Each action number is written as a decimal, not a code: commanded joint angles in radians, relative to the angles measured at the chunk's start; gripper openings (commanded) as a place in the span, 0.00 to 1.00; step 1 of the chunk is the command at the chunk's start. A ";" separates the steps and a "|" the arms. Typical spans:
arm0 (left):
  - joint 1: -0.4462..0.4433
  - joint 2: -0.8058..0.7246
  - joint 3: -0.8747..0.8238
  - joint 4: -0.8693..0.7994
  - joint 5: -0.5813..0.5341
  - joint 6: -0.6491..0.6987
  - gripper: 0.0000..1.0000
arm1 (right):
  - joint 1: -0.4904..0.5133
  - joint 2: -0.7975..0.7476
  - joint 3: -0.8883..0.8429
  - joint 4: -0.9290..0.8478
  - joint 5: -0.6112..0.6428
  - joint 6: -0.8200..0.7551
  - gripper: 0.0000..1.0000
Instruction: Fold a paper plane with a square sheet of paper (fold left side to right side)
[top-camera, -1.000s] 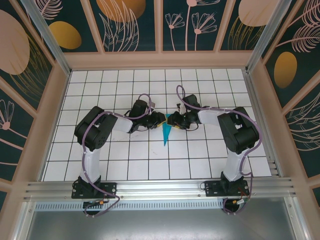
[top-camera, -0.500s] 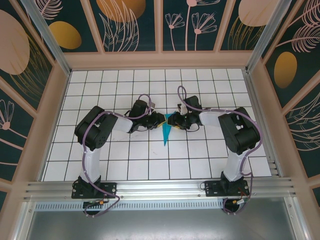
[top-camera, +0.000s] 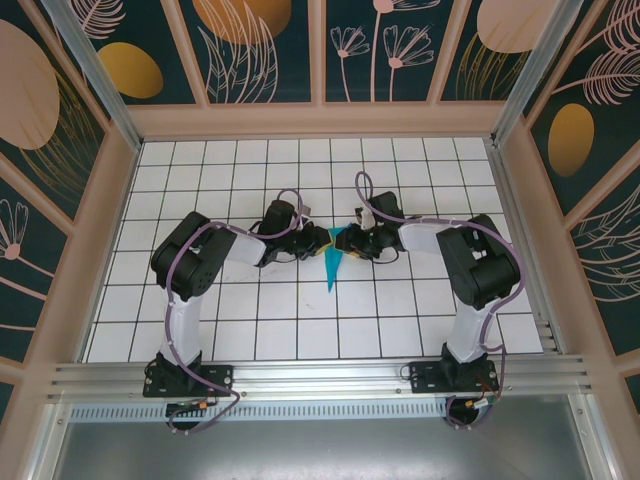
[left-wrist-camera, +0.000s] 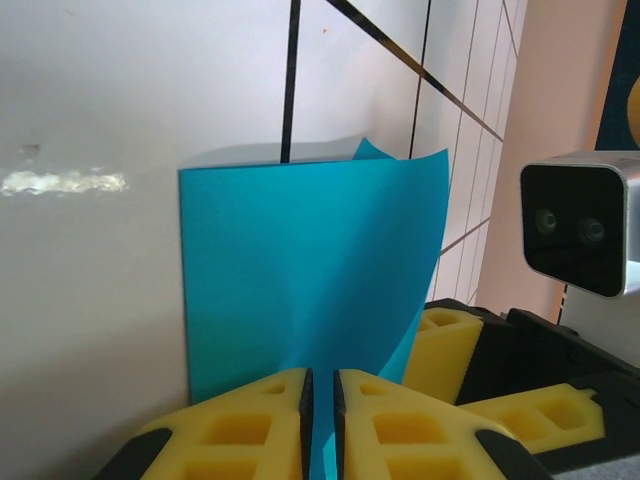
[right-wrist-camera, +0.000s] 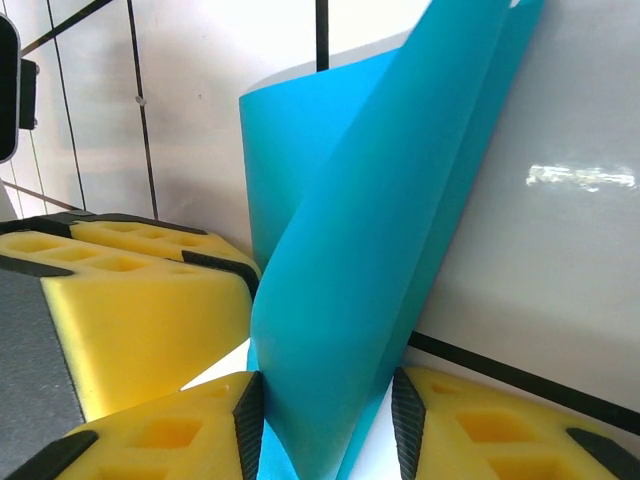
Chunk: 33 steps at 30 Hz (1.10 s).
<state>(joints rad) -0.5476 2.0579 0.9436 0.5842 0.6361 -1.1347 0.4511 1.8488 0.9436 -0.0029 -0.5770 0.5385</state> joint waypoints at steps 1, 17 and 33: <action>0.006 -0.033 -0.026 0.023 0.009 -0.012 0.19 | 0.000 -0.008 -0.021 0.003 -0.020 0.012 0.41; 0.029 -0.146 -0.121 0.023 0.006 -0.009 0.23 | -0.002 -0.010 -0.023 0.019 -0.034 0.021 0.39; 0.026 -0.072 -0.137 0.186 0.074 -0.123 0.26 | -0.002 -0.001 -0.013 0.017 -0.040 0.023 0.38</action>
<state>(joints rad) -0.5220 1.9614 0.8070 0.7231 0.6846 -1.2366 0.4507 1.8488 0.9352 0.0055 -0.5964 0.5571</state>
